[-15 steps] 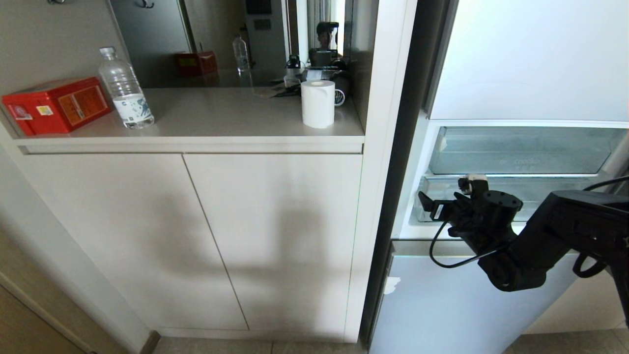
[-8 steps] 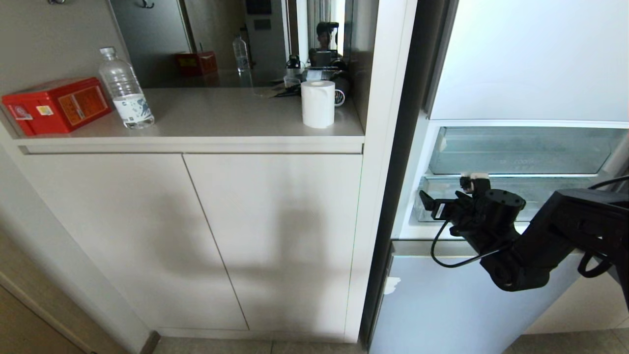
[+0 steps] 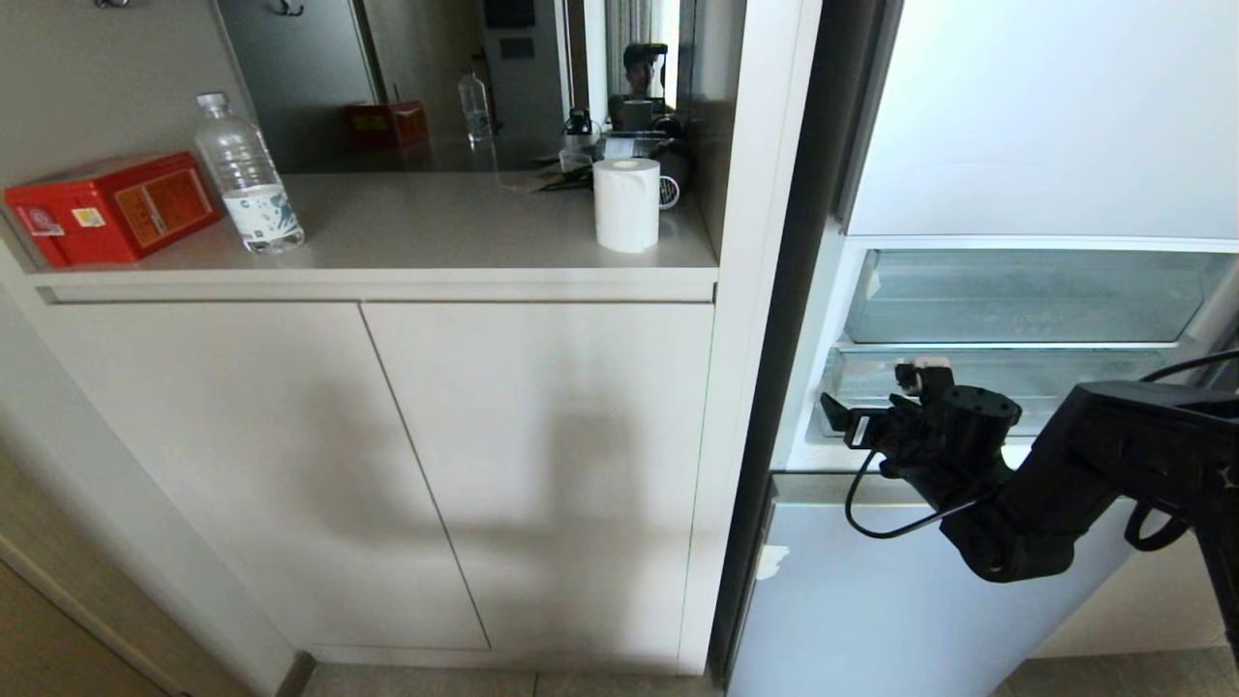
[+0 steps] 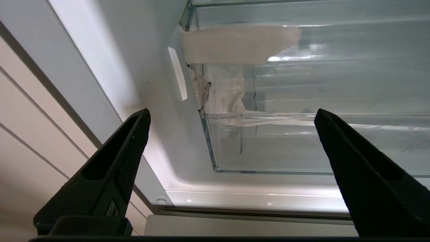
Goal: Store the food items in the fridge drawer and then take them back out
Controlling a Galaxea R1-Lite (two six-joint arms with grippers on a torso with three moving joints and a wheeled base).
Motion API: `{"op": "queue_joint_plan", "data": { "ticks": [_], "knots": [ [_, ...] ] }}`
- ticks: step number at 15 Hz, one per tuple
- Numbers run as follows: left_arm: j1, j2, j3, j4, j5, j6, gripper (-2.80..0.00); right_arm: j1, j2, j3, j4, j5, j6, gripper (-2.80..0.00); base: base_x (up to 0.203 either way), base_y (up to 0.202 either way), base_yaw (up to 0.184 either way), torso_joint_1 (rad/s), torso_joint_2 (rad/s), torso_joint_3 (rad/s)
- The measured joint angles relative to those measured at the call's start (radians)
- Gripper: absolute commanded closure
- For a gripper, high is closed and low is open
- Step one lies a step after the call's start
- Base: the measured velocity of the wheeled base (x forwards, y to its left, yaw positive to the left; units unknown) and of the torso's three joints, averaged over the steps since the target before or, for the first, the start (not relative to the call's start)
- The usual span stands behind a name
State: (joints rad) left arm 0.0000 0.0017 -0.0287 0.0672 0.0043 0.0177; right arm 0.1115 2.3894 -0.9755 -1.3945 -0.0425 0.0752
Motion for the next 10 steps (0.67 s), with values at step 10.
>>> {"op": "queue_joint_plan", "data": {
  "ticks": [10],
  "knots": [
    [0.0,0.0,0.0,0.0,0.0,0.0,0.0,-0.001,0.025,-0.1,0.051,-0.006,-0.002,-2.8,0.0,0.0,0.0,0.0,0.0,0.0]
  ]
}}
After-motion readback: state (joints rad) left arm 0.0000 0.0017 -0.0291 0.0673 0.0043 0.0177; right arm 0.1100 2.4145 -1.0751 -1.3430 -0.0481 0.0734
